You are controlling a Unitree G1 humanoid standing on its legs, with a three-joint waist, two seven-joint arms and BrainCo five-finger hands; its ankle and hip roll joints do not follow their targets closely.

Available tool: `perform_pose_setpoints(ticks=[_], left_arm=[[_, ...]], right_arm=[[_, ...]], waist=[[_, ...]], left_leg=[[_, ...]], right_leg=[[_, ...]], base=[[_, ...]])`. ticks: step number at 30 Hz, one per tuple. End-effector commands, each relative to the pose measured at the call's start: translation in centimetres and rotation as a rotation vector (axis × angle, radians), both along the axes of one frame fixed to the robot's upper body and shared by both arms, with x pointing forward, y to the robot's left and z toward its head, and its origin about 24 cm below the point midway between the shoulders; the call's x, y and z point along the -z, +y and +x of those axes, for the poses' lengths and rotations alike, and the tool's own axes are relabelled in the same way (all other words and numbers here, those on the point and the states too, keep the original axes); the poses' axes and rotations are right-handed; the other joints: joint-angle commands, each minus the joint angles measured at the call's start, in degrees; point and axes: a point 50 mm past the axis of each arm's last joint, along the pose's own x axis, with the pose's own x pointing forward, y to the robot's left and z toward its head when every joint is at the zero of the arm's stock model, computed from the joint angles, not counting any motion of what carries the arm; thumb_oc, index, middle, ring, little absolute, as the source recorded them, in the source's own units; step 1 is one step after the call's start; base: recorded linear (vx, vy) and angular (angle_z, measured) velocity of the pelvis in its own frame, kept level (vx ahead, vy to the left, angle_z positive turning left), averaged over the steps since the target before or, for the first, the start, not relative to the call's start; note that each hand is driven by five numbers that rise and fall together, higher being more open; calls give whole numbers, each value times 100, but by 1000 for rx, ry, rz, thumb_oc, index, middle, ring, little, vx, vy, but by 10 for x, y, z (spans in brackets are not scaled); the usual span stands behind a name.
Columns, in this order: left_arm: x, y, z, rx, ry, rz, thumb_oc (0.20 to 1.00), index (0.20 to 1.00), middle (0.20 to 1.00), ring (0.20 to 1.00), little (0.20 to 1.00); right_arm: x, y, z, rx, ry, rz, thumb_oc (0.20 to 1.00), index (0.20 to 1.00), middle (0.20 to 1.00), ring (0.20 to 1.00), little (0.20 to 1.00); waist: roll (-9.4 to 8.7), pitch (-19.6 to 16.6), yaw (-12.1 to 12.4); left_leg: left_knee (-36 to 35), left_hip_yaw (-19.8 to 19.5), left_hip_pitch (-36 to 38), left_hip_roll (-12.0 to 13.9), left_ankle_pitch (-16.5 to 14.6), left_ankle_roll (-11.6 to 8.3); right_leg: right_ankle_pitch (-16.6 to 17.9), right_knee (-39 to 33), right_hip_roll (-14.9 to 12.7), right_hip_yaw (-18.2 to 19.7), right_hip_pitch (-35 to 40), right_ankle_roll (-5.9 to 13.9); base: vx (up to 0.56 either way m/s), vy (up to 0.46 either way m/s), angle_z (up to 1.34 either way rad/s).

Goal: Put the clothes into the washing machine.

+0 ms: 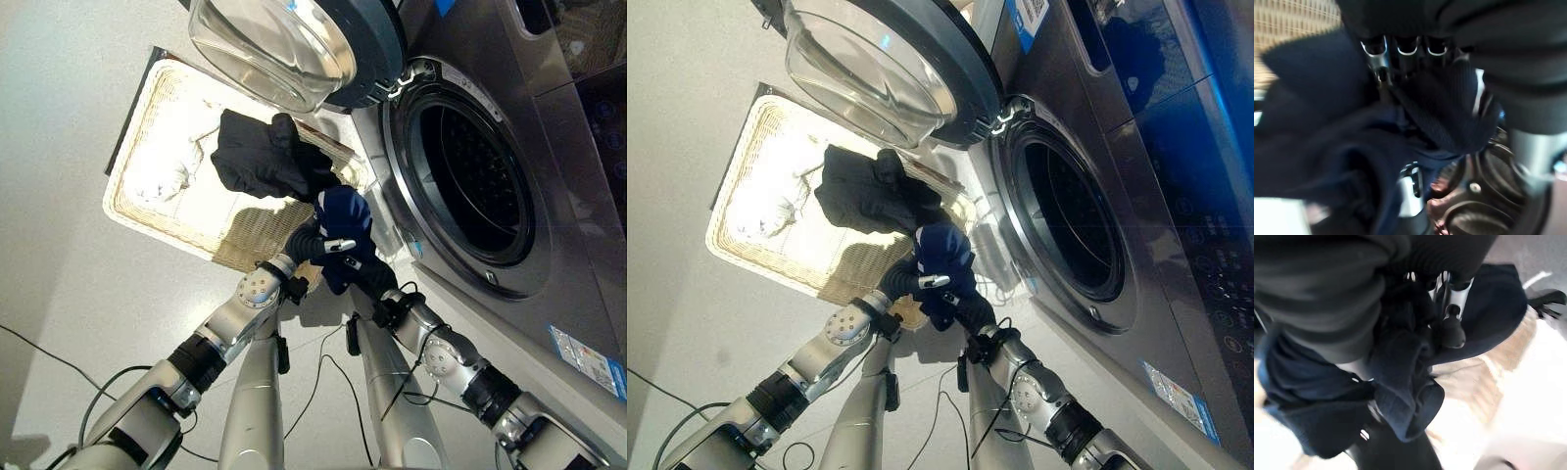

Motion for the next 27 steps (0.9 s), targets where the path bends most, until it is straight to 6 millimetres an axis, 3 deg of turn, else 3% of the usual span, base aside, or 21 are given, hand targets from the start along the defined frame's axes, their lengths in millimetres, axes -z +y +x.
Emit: perform_pose_setpoints(ticks=[1,2,4,7,8,11,12,14,16,17,19,20,21,22,23,24,25,26,27], left_arm=[[19,15,-11,-233,19,-99,1000,1000,1000,1000,1000],[16,31,-8,-386,-40,-115,1000,1000,1000,1000,1000],[15,47,-8,-531,-81,-149,1000,1000,1000,1000,1000],[6,83,-9,-821,-184,-175,1000,1000,1000,1000,1000],[5,88,-9,-846,-199,-178,1000,1000,1000,1000,1000],[-2,105,-7,-903,-226,-193,1000,1000,1000,1000,1000],[-1,106,-8,-903,-221,-192,1000,1000,1000,1000,1000],[1,111,-9,-897,-211,-178,1000,1000,1000,1000,1000],[6,112,-10,-890,-189,-175,1000,1000,1000,1000,1000],[8,112,-12,-875,-174,-174,1000,1000,1000,1000,1000],[4,107,-10,-832,-161,-174,1000,1000,1000,1000,1000],[4,105,-10,-817,-156,-174,1000,1000,1000,1000,1000],[4,105,-10,-804,-153,-170,1000,1000,1000,1000,1000],[3,105,-9,-793,-152,-166,1000,1000,1000,1000,1000],[2,106,-8,-788,-155,-149,1000,1000,1000,1000,1000],[2,107,-8,-790,-158,-145,1000,1000,1000,1000,1000],[3,108,-9,-811,-175,-121,1000,1000,1000,1000,1000],[1,108,-8,-815,-185,-118,1000,1000,1000,1000,1000],[-2,108,-7,-837,-205,-113,1000,1000,1000,1000,1000]], right_arm=[[-52,-15,14,128,-214,235,200,200,200,200,200],[-53,-26,18,189,-218,306,200,200,200,200,200],[-55,-41,21,274,-222,385,200,200,200,200,200],[-64,-88,27,530,-231,641,200,200,200,200,200],[-66,-96,28,568,-233,690,200,200,200,200,200],[-82,-150,25,805,-306,979,200,200,200,200,200],[-83,-157,23,851,-319,1006,200,200,200,200,200],[-107,-203,4,1167,-475,1179,200,200,200,200,200],[-127,-230,-24,1485,-618,1129,200,200,200,200,200],[-155,-239,-43,1637,-787,983,200,200,200,200,200],[-202,-225,-57,1767,-932,777,200,200,200,200,200],[-210,-214,-59,1809,-938,752,824,824,824,824,824],[-210,-213,-59,1800,-932,758,1000,1000,1000,1000,1000],[-208,-216,-55,1731,-902,757,1000,1000,1000,1000,1000],[-192,-228,-41,1564,-743,832,1000,1000,1000,1000,1000],[-183,-233,-34,1506,-692,842,1000,1000,1000,1000,1000],[-147,-237,-7,1214,-507,933,1000,1000,1000,1000,1000],[-138,-233,0,1130,-466,956,1000,1000,1000,1000,1000],[-118,-214,17,909,-360,1004,1000,1000,1000,1000,1000]], waist=[[413,-67,-33],[441,-67,-5],[471,-67,31],[514,-67,107],[515,-67,114],[539,-67,145],[547,-67,155],[565,-67,182],[587,-67,192],[610,-67,193],[639,-67,202],[661,-67,203],[663,-67,198],[666,-67,191],[661,-67,178],[654,-67,170],[628,-67,162],[619,-67,164],[587,-67,171]], left_leg=[[-41,-162,-489,-428,508,358],[-34,-161,-480,-423,496,352],[-19,-170,-468,-417,481,342],[-31,-178,-382,-397,433,312],[-34,-172,-366,-390,422,307],[-19,-179,-353,-389,389,287],[-28,-184,-296,-385,347,285],[-44,-194,-243,-389,298,285],[-54,-230,-219,-394,261,295],[-64,-262,-191,-403,230,312],[-26,-287,-326,-426,284,326],[-4,-300,-368,-432,284,329],[4,-315,-387,-438,284,331],[10,-328,-407,-443,280,331],[4,-319,-445,-451,288,331],[1,-316,-452,-455,294,334],[-44,-309,-395,-459,263,349],[-42,-301,-452,-468,313,355],[-46,-272,-484,-471,350,365]], right_leg=[[81,126,30,-289,61,376],[61,130,14,-307,77,374],[33,140,-7,-326,101,373],[-18,157,-38,-381,178,381],[-30,165,-40,-390,188,384],[-51,194,-61,-418,209,402],[-90,191,-59,-423,266,408],[-103,172,-61,-429,318,419],[-130,175,-58,-432,348,422],[-157,176,-45,-419,376,416],[-98,210,-42,-399,243,410],[-96,236,-37,-389,197,415],[-97,245,-35,-383,180,421],[-105,249,-40,-384,167,432],[-104,223,-54,-399,143,444],[-92,214,-56,-407,136,445],[-117,165,-51,-432,193,447],[-67,158,-57,-437,139,441],[-22,135,-60,-446,112,431]], base=[[0,0,0],[10,-32,-1],[9,-43,0],[19,-68,1],[25,-55,4],[15,-30,12],[45,-27,5],[38,-19,2],[0,0,0],[-1,16,4],[-9,15,7],[5,10,4],[0,0,0],[2,2,-4],[2,2,-5],[0,0,0],[2,-18,6],[-7,-43,10],[-13,-46,6]])
